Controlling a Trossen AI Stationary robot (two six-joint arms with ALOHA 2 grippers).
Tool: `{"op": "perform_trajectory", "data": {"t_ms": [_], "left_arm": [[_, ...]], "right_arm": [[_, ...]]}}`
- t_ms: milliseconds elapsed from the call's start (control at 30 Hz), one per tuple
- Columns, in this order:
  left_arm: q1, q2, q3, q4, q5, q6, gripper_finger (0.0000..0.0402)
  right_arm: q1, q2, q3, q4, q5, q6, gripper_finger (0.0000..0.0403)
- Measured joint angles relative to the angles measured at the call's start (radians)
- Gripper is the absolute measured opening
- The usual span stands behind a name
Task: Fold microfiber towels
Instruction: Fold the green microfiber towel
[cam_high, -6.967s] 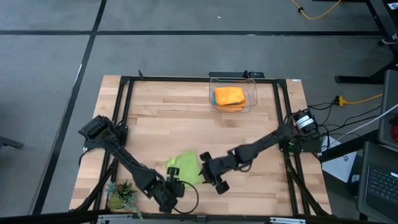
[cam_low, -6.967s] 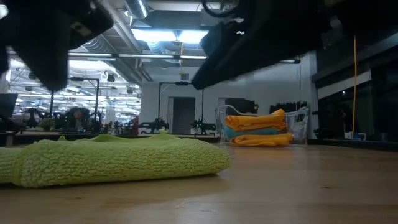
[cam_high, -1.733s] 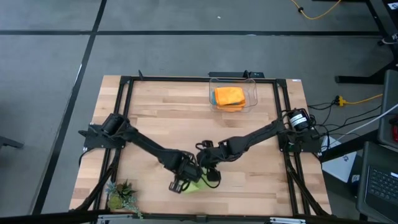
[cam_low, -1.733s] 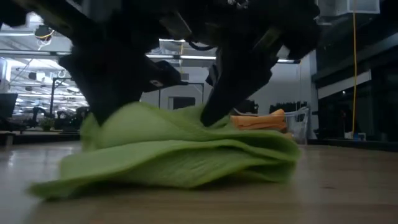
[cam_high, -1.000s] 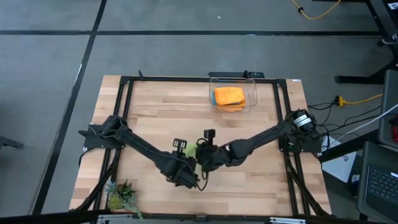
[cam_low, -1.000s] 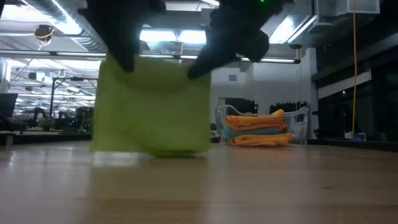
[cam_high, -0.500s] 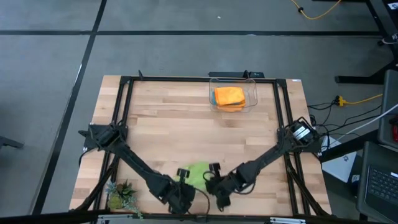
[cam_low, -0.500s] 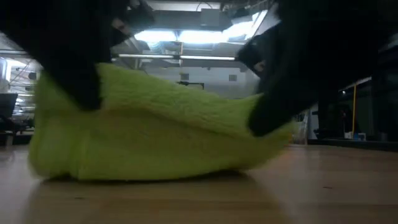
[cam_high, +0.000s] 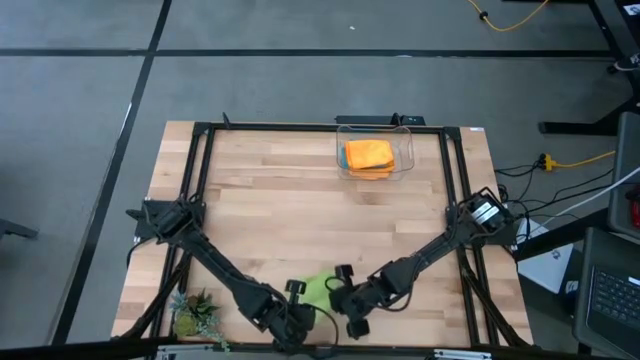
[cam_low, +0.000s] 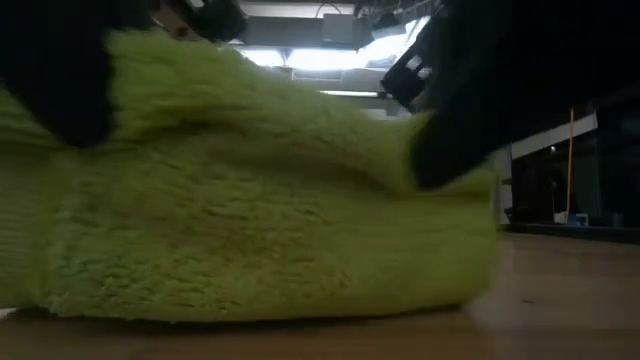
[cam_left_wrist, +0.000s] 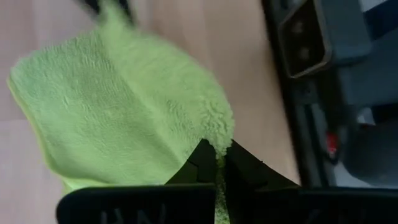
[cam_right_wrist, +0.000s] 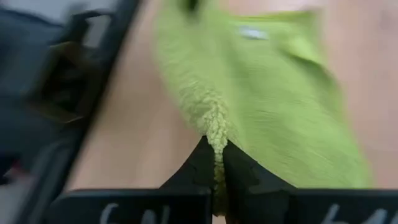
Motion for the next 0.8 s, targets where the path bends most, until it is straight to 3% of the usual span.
{"op": "perform_trajectory", "data": {"t_ms": [200, 333, 433, 667, 733, 800], "left_arm": [[0.020, 0.000, 0.000, -0.113, -0.068, -0.009, 0.0000], [0.039, 0.000, -0.030, -0.140, -0.071, -0.056, 0.0000], [0.052, 0.000, -0.061, -0.111, -0.003, -0.073, 0.0000], [0.038, -0.021, -0.069, 0.110, 0.224, -0.008, 0.0000], [0.034, -0.036, -0.069, 0.108, 0.216, 0.041, 0.0000], [0.035, -0.045, -0.069, 0.043, 0.173, 0.075, 0.0000]], "right_arm": [[-0.025, 0.000, 0.000, -0.039, 0.126, 0.011, 0.0008], [-0.044, 0.007, 0.000, -0.055, 0.130, 0.013, 0.0008], [-0.055, 0.013, 0.000, -0.053, 0.053, 0.013, 0.0008], [-0.050, 0.013, 0.002, 0.029, -0.279, 0.036, 0.0008], [-0.048, 0.013, 0.003, 0.034, -0.256, 0.010, 0.0008], [-0.056, 0.012, 0.002, 0.019, -0.162, -0.016, 0.0008]]}}
